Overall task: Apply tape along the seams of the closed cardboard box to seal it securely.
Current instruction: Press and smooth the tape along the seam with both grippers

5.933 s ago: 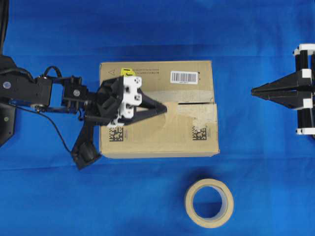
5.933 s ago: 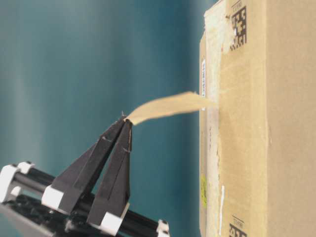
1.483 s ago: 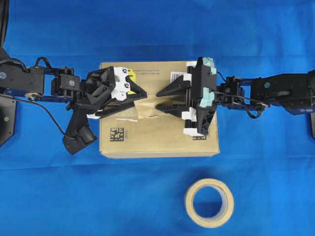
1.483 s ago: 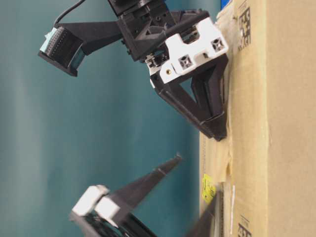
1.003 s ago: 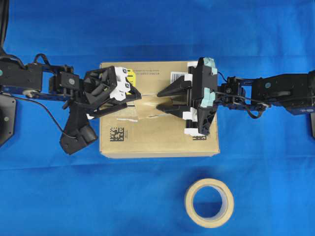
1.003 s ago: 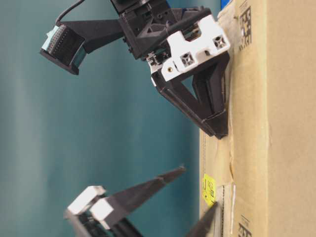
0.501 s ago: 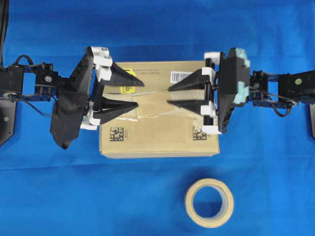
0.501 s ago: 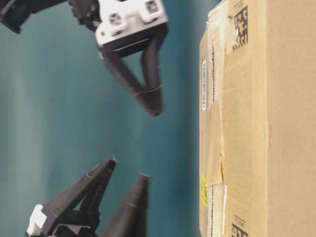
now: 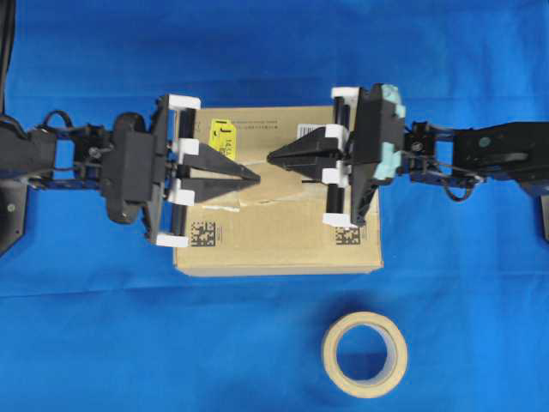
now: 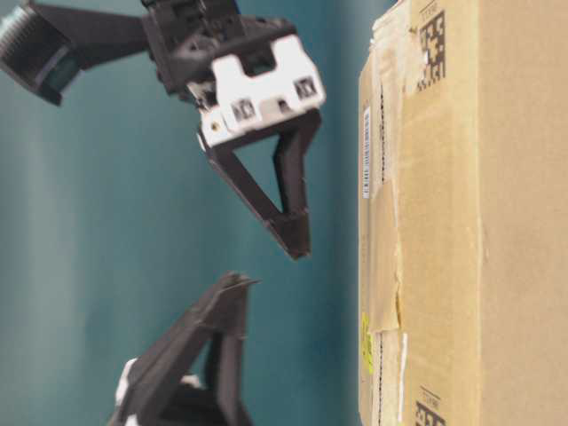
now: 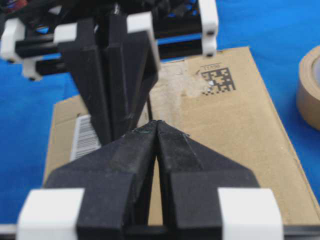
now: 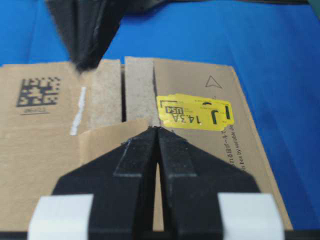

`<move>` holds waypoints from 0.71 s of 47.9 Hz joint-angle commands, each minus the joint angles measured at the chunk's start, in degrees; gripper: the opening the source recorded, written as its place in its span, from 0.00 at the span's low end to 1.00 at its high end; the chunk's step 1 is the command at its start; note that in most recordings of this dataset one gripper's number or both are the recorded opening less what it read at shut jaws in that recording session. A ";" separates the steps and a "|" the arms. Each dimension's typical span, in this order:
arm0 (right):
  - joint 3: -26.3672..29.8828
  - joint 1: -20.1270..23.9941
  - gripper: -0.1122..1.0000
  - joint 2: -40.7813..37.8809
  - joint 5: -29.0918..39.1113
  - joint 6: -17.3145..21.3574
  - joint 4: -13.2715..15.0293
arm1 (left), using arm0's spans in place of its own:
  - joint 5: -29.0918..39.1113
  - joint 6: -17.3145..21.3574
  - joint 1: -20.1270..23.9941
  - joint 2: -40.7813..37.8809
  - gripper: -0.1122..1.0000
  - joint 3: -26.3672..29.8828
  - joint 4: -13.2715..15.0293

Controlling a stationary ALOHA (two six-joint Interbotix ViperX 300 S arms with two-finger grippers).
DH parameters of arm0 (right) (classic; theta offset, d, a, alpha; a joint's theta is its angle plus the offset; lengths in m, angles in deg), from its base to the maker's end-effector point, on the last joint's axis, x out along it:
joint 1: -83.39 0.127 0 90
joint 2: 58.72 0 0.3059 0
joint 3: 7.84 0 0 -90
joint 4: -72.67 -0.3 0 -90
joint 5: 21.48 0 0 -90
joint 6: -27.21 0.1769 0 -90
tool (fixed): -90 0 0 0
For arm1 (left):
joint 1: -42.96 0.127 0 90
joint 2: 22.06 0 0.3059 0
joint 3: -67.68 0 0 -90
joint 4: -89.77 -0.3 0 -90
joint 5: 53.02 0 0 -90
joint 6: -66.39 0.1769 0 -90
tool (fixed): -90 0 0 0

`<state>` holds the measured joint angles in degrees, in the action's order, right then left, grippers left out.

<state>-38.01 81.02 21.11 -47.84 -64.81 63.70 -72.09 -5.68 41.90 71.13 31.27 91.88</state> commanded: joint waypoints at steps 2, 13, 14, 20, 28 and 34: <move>2.37 -0.26 0.10 -0.70 -0.35 -0.09 0.09 | -1.85 -0.18 0.00 -2.20 0.10 1.23 0.26; 2.72 -0.26 0.10 -3.43 0.09 0.09 0.00 | -2.64 -0.44 1.49 -8.17 0.10 2.29 1.32; 2.72 -0.18 0.10 -3.69 0.09 0.18 0.00 | -2.64 -0.53 1.67 -8.61 0.10 2.29 1.32; 2.64 -0.26 0.10 -5.01 0.09 0.79 -0.09 | -2.64 -2.72 3.08 -10.90 0.10 1.85 1.32; 2.11 0.00 0.10 -5.89 0.35 1.05 -0.35 | -2.72 -6.33 4.57 -13.27 0.10 0.09 1.32; 1.41 0.09 0.10 -5.89 2.46 1.05 -0.53 | -2.72 -7.38 4.57 -12.74 0.10 -2.11 1.32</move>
<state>-36.78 80.76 14.43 -46.08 -63.84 63.44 -75.08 -13.07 45.77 57.77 30.04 93.02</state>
